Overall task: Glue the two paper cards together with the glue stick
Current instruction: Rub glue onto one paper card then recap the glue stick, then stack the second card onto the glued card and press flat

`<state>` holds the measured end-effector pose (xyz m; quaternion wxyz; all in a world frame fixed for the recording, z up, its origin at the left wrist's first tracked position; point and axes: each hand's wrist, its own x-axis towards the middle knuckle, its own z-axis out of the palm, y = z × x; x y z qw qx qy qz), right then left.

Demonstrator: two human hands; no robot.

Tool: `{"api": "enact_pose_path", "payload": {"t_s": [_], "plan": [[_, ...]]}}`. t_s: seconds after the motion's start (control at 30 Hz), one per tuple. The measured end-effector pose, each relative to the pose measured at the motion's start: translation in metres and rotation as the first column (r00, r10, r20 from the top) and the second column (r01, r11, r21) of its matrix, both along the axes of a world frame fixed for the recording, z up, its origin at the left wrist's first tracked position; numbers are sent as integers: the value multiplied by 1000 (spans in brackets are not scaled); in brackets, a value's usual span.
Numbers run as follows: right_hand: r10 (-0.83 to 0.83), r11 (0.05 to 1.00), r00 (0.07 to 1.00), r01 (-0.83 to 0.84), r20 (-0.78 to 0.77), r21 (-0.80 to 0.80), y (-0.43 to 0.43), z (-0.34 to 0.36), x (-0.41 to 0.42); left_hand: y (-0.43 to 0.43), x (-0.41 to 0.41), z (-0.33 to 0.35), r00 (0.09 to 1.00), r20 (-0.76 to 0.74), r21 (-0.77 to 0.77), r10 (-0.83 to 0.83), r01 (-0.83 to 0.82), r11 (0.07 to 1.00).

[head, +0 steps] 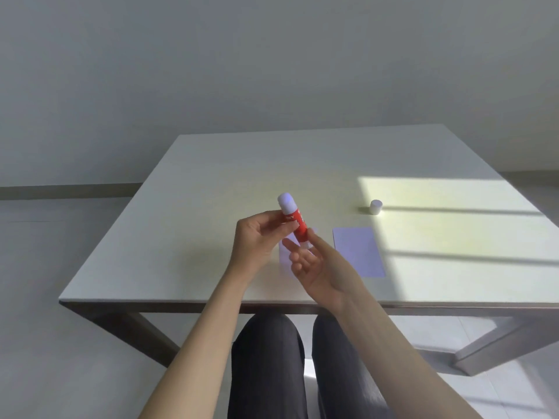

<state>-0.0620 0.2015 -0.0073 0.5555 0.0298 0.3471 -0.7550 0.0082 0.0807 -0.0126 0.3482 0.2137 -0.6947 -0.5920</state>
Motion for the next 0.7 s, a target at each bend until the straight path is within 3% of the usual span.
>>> {"api": "enact_pose_path", "payload": {"t_s": [0.13,0.3,0.5,0.57,0.7], "plan": [[4,999,991,3,-137,47,14,-9,-3,-28,-10,17,982,50,-186,180,-168,968],[-2,998,939,23,-344,58,27,-6,-2,-66,-27,23,875,205,-346,439,-355,869],[-29,981,729,152,-684,121,32,-6,-2,-72,-36,0,842,291,-329,455,-358,874],[31,969,586,181,-810,169,32,-10,-2,-72,-36,-4,835,297,-327,462,-366,871],[222,942,26,250,-975,222,27,-23,1,-70,-34,-7,844,292,-301,449,-365,881]]}}
